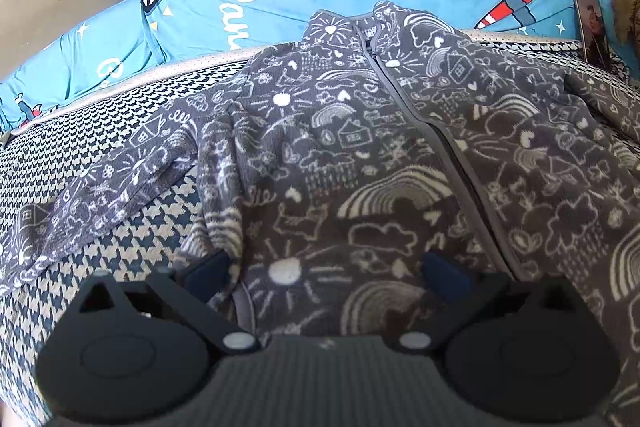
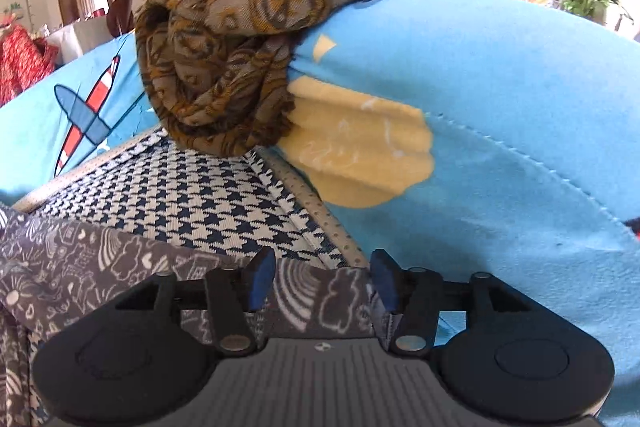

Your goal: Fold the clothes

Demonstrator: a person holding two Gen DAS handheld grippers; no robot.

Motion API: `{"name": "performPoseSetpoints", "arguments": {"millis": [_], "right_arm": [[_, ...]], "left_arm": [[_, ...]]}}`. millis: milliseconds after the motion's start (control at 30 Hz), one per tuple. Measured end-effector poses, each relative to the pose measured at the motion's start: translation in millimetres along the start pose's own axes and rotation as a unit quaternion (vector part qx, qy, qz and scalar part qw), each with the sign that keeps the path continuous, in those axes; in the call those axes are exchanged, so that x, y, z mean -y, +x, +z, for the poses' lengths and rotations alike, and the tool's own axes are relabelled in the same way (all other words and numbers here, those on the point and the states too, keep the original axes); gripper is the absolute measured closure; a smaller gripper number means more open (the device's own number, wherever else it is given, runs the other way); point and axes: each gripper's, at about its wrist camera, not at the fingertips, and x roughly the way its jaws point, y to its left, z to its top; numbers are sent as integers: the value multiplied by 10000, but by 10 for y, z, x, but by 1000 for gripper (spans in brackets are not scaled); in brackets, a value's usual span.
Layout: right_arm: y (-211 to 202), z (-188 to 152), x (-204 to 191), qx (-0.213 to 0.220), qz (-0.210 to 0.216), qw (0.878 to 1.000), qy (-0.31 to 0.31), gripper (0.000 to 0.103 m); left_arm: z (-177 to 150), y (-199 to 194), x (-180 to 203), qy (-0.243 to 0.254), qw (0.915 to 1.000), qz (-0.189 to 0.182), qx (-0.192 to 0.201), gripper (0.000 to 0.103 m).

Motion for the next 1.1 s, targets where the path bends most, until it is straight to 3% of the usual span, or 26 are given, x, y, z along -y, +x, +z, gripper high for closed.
{"name": "performPoseSetpoints", "arguments": {"millis": [167, 300, 467, 567, 833, 1100], "right_arm": [[101, -65, -102, -144, 157, 9989, -408, 30], [164, -119, -175, -173, 58, 9970, -754, 30], [187, -126, -168, -233, 199, 9970, -715, 30], [180, -138, -205, -199, 186, 9963, -819, 38], [143, -163, -335, -51, 99, 9932, -1162, 87], [153, -142, -318, 31, -162, 9943, -1056, 94]], "left_arm": [[5, 6, 2, -7, 10000, -7, -6, 0], [6, 3, 0, -13, 10000, -4, -14, 0], [4, 3, -1, -13, 10000, 0, -11, 0], [4, 6, 10, -15, 10000, 17, -3, 0], [14, 5, 23, -40, 10000, 40, -14, 0], [33, 5, 38, -43, 10000, 44, -21, 0]]}}
